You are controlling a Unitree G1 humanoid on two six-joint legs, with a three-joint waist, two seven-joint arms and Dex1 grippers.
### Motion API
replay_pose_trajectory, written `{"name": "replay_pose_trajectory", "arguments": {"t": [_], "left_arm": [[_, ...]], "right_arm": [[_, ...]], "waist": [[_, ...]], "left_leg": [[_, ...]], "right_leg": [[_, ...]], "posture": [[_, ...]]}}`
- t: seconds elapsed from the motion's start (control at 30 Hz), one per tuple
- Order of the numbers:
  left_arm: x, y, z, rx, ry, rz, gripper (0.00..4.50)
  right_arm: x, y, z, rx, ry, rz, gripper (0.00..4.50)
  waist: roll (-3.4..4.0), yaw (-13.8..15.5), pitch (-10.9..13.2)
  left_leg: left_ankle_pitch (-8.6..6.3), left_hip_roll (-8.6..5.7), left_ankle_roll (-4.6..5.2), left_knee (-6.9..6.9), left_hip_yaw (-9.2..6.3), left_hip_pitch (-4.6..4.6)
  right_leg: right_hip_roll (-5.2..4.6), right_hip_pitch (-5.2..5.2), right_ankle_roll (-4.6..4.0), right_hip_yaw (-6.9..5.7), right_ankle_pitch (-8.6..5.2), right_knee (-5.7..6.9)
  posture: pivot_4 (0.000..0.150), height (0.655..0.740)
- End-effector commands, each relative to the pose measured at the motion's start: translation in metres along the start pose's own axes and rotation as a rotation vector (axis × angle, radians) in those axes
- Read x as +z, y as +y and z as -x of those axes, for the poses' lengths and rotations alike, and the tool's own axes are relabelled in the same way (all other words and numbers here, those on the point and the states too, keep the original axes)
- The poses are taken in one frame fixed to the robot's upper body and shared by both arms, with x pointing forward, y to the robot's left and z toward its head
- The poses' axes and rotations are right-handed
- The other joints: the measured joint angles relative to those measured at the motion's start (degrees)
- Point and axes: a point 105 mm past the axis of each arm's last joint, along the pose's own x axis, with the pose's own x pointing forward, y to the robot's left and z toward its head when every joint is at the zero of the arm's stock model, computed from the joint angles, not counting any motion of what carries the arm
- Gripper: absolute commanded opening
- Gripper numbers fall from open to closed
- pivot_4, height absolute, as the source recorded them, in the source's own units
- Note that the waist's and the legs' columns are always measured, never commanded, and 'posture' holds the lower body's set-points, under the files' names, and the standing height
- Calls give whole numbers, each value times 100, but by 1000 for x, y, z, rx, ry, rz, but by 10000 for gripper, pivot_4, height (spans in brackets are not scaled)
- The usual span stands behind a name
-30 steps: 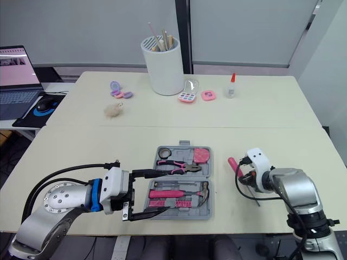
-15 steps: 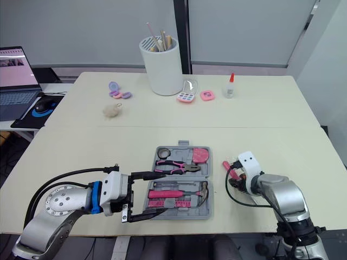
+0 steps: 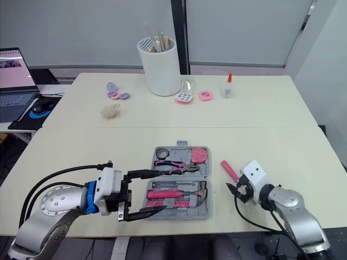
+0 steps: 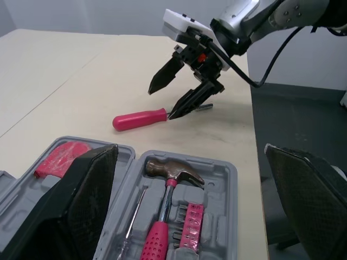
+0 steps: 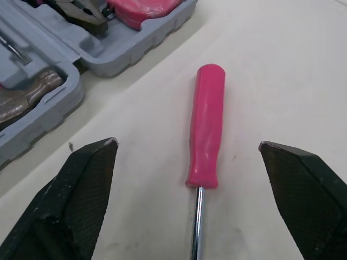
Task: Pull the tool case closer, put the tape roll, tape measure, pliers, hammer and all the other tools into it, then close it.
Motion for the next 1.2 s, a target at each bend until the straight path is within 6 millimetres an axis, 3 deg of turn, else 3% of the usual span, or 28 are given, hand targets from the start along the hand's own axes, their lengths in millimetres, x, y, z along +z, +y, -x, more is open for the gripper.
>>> {"name": "replay_pose_trajectory", "arguments": {"t": [0.03, 0.23, 0.43, 0.7, 0.9, 1.07, 1.2], "left_arm": [[11, 0, 2, -4, -13, -47, 45000], [12, 1, 2, -5, -7, -56, 45000], [14, 4, 0, -12, 1, -62, 45000], [18, 7, 0, -13, 10, -65, 45000], [18, 10, 6, 20, 22, -68, 45000], [-1, 11, 50, 98, 157, -16, 45000], [-14, 6, 77, 114, 245, 0, 45000]], "right_arm": [[3, -7, -6, -46, -41, 27, 44375], [-2, -11, -13, -84, -68, -13, 44375], [-11, -12, -12, -99, -45, -18, 24604], [-17, -8, -14, -94, -14, -29, 6733], [4, -7, -7, -79, -83, 29, 6731], [61, 9, 11, 110, -97, 316, 6731], [87, 31, 15, 250, -70, 467, 6731]], "waist": [[0, -7, 0], [0, -9, 0], [1, -8, 0], [0, -9, -1], [1, -9, 0], [7, -73, 4], [7, -32, 4]], "left_leg": [[0, 0, 0, 0, 1, 0], [0, 1, 0, -1, -1, 0], [0, 0, 0, 0, -1, 0], [0, 0, 0, -1, 0, 1], [0, 0, 0, -1, -1, 0], [0, 4, 0, -1, 10, 1], [0, 9, 0, -6, -10, 7]], "right_leg": [[0, 0, 0, 0, 0, 0], [0, 0, 0, 0, 0, 1], [-1, 0, -1, 0, 0, 1], [-1, 0, 0, 1, 0, 1], [-1, 0, -1, 0, 0, 2], [-2, -9, -1, 11, 0, 6], [6, -4, -1, -8, 0, 10]], "posture": [[1500, 7376], [1500, 7376], [1500, 7376], [1500, 7376], [1500, 7376], [1500, 7376], [1500, 7376]]}}
